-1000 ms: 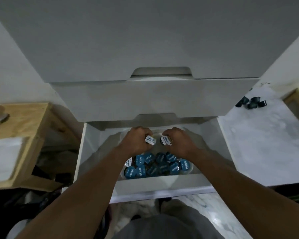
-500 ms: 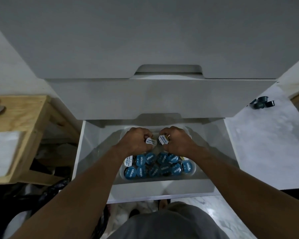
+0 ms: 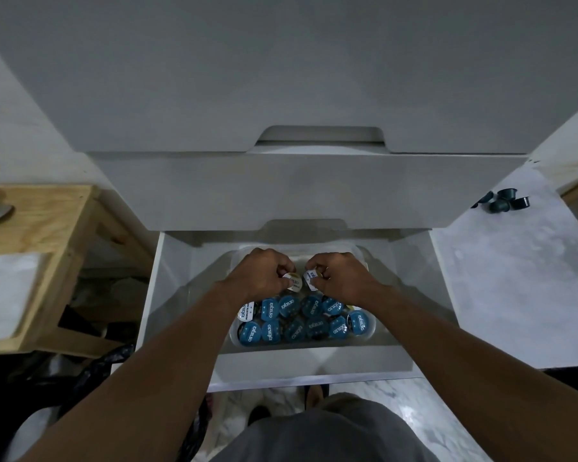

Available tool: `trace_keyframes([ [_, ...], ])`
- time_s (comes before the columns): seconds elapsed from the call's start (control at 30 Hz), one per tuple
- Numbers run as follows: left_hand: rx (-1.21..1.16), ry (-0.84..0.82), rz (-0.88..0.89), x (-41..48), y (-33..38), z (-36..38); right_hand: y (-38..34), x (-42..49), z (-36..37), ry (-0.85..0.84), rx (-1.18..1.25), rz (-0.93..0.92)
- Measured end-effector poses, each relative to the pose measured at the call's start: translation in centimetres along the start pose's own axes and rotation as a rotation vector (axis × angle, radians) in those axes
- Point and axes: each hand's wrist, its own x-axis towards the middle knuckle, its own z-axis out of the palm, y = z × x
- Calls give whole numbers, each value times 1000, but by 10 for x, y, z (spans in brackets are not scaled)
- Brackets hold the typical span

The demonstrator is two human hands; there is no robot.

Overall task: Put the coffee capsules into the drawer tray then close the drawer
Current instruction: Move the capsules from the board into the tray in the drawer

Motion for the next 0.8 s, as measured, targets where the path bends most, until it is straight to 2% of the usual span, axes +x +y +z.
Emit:
trace_keyframes([
  [0.43,34,-2,12,-7,2,2,0,-11,4,24,-40,14],
  [0.63,46,116,1,-16,13,-2,3,-9,2,7,-45,12],
  [0.8,155,224,-134,-32,32,-4,5,-12,-14,64,-137,-41],
])
